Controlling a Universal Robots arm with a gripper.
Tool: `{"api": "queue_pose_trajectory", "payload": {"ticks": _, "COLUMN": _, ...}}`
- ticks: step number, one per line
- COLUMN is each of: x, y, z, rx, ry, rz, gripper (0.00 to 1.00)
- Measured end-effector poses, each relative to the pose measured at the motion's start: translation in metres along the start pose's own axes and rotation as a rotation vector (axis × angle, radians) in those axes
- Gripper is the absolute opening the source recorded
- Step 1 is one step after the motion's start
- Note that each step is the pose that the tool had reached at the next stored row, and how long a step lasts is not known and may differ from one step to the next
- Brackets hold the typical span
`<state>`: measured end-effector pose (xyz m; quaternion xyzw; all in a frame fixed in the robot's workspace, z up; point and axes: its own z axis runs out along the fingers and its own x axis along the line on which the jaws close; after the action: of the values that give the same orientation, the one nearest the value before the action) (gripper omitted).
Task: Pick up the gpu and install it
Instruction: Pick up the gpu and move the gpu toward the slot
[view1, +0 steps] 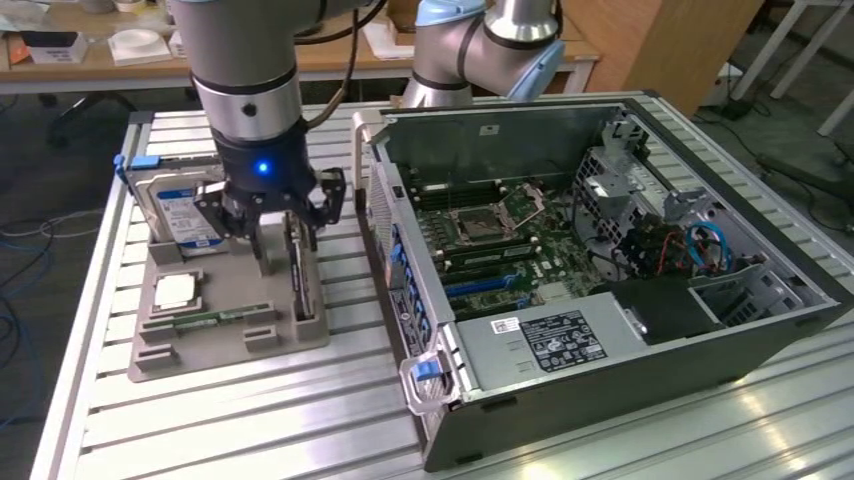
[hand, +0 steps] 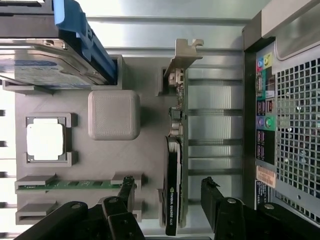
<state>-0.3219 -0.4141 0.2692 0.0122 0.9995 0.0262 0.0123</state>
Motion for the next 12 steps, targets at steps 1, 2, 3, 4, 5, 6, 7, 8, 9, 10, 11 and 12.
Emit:
{"api": "queue_pose_trajectory", "payload": {"ticks": 1, "x": 0.000, "y": -0.0001, "z": 0.0012, "rx": 0.0000, "ry": 0.0000, "rz": 0.001, "gripper": 0.65}}
{"api": "queue_pose_trajectory", "payload": {"ticks": 2, "x": -0.001, "y": -0.0002, "z": 0.0022, "rx": 0.0001, "ry": 0.0000, "rz": 0.001, "gripper": 0.65}}
{"api": "queue_pose_trajectory", "payload": {"ticks": 3, "x": -0.002, "y": -0.0002, "z": 0.0031, "rx": 0.0001, "ry": 0.0000, "rz": 0.001, "gripper": 0.65}}
{"api": "queue_pose_trajectory", "payload": {"ticks": 4, "x": -0.004, "y": -0.0001, "z": 0.0042, "rx": 0.0001, "ry": -0.0001, "rz": 0.002, "gripper": 0.65}}
{"api": "queue_pose_trajectory", "payload": {"ticks": 5, "x": -0.005, "y": -0.0002, "z": 0.0053, "rx": 0.0000, "ry": -0.0002, "rz": 0.002, "gripper": 0.65}}
{"api": "queue_pose_trajectory", "payload": {"ticks": 6, "x": -0.006, "y": -0.0002, "z": 0.0064, "rx": -0.0001, "ry": -0.0003, "rz": 0.003, "gripper": 0.65}}
{"api": "queue_pose_trajectory", "payload": {"ticks": 7, "x": -0.006, "y": -0.0003, "z": 0.0079, "rx": 0.0000, "ry": -0.0002, "rz": 0.003, "gripper": 0.65}}
{"api": "queue_pose_trajectory", "payload": {"ticks": 8, "x": -0.006, "y": -0.0001, "z": 0.0099, "rx": 0.0001, "ry": -0.0002, "rz": 0.003, "gripper": 0.65}}
{"api": "queue_pose_trajectory", "payload": {"ticks": 9, "x": -0.006, "y": 0.0006, "z": 0.0118, "rx": 0.0000, "ry": -0.0003, "rz": 0.003, "gripper": 0.65}}
{"api": "queue_pose_trajectory", "payload": {"ticks": 10, "x": -0.006, "y": 0.0014, "z": 0.0136, "rx": 0.0001, "ry": -0.0003, "rz": 0.003, "gripper": 0.65}}
{"api": "queue_pose_trajectory", "payload": {"ticks": 11, "x": -0.006, "y": 0.0024, "z": 0.0154, "rx": 0.0001, "ry": -0.0002, "rz": 0.003, "gripper": 0.65}}
{"api": "queue_pose_trajectory", "payload": {"ticks": 12, "x": -0.005, "y": 0.0041, "z": 0.0171, "rx": 0.0002, "ry": -0.0001, "rz": 0.003, "gripper": 0.65}}
